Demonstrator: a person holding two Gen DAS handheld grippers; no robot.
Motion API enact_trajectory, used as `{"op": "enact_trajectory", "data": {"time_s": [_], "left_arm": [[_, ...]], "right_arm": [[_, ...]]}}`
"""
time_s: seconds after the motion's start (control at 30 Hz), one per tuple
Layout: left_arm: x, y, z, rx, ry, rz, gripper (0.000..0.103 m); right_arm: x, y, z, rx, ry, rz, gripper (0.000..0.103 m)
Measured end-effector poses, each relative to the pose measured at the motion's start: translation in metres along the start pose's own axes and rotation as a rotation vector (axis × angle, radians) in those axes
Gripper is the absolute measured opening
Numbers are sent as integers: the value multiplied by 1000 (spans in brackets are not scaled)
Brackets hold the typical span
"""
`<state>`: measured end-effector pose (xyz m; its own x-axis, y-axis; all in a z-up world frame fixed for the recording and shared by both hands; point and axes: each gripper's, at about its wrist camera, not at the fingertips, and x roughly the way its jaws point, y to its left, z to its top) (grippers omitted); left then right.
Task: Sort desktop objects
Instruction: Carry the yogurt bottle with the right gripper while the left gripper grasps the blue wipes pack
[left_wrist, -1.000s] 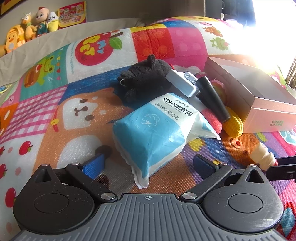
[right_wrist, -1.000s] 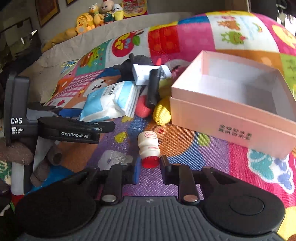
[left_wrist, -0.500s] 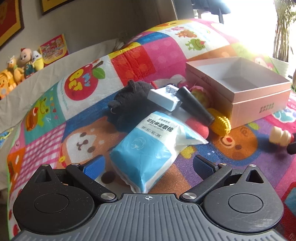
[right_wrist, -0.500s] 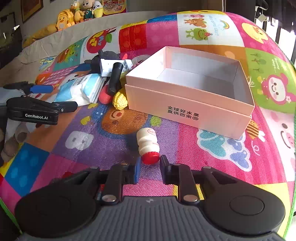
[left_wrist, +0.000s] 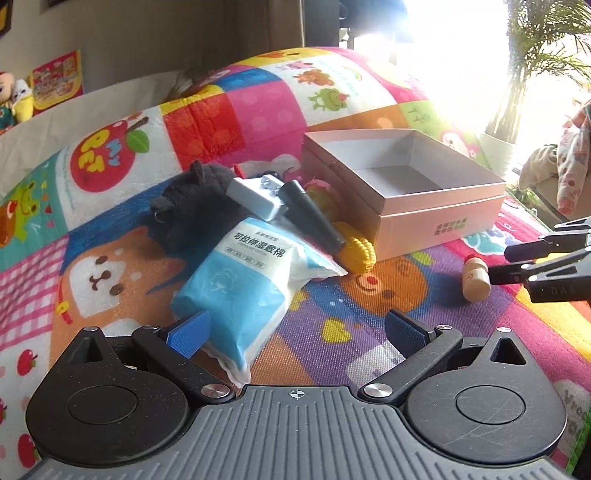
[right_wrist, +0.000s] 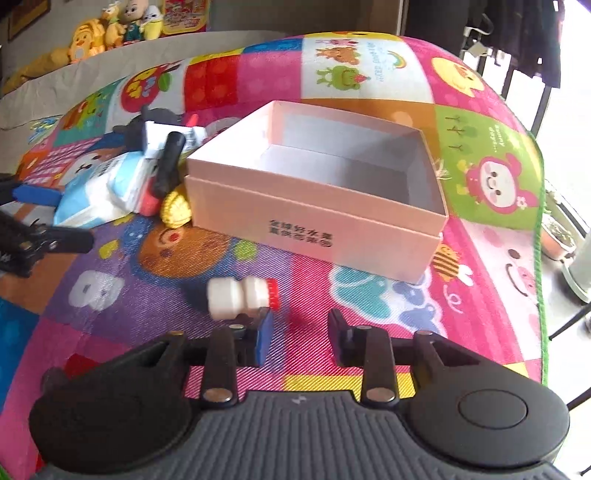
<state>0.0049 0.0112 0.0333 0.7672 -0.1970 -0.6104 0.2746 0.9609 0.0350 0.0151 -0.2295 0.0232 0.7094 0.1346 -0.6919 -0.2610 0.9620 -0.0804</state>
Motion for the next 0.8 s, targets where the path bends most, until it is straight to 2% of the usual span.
{"op": "enact_trajectory", "data": {"time_s": [0.1, 0.17, 0.3, 0.4, 0.47, 0.53, 0.6, 0.73, 0.8], "left_arm": [[-9, -2, 0, 25, -29, 42, 103], [-10, -1, 2, 38, -43, 72, 103], [-3, 8, 6, 44, -40, 101, 103], [13, 21, 10, 15, -8, 147, 103], [23, 28, 11, -2, -1, 167, 103], [27, 31, 10, -17, 12, 127, 103], [24, 28, 8, -34, 31, 19, 103], [2, 8, -2, -16, 23, -109, 103], [-9, 1, -5, -2, 13, -171, 103]], "right_arm": [[1, -8, 2, 76, 10, 60, 46], [1, -8, 1, 109, 16, 120, 63], [3, 5, -1, 77, -12, 169, 64], [3, 14, 3, 62, -17, 231, 64], [2, 24, 7, 41, -29, 244, 60], [4, 34, 11, -7, -24, 238, 47], [5, 38, 12, -37, -15, 230, 46], [0, 26, 10, -39, -33, 156, 46], [-2, 15, 7, -8, -27, 157, 47]]}}
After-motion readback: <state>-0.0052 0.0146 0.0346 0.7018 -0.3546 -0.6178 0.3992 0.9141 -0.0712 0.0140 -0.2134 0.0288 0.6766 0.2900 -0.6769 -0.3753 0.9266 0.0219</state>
